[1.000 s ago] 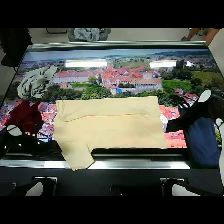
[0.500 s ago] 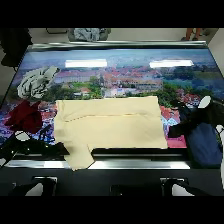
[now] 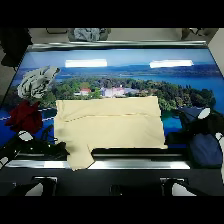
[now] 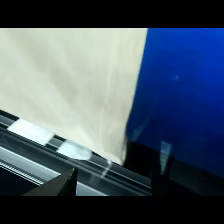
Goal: Fold the shirts.
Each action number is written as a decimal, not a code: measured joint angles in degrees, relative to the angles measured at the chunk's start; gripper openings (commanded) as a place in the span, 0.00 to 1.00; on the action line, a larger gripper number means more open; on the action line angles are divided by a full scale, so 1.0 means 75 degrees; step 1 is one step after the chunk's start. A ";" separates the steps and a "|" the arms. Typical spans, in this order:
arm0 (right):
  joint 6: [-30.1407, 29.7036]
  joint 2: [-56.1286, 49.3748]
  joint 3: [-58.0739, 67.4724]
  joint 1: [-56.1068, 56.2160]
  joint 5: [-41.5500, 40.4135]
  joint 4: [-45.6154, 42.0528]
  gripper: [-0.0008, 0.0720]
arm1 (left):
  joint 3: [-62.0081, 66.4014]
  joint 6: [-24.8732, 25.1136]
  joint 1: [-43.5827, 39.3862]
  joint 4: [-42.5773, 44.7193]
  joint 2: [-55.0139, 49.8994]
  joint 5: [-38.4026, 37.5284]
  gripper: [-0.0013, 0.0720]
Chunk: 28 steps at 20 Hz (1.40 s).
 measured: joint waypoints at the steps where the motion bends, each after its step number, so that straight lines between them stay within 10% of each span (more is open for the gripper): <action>1: 0.0020 -0.0015 -0.0149 -0.0003 -0.0099 0.0114 0.79 | 0.0000 -0.0003 -0.0003 0.0003 -0.0003 0.0009 0.06; 5: 0.0087 -0.0061 -0.0650 -0.0038 -0.0297 0.0481 0.74 | 0.0000 0.0000 -0.0009 0.0012 -0.0006 0.0041 0.06; 8: 0.0143 -0.0076 -0.0935 -0.0029 -0.0895 0.0711 0.08 | 0.0012 0.0003 -0.0012 0.0012 -0.0009 0.0064 0.06; 21: -0.0685 0.1169 0.0029 0.0047 -0.1536 0.1215 0.07 | 0.1757 -0.0300 -0.0012 0.0111 0.1757 -0.0379 0.05; 28: 0.0023 -0.0251 0.2203 0.1282 -0.2795 0.0615 0.07 | 0.3888 -0.0128 -0.0015 0.0105 -0.0248 0.0157 0.05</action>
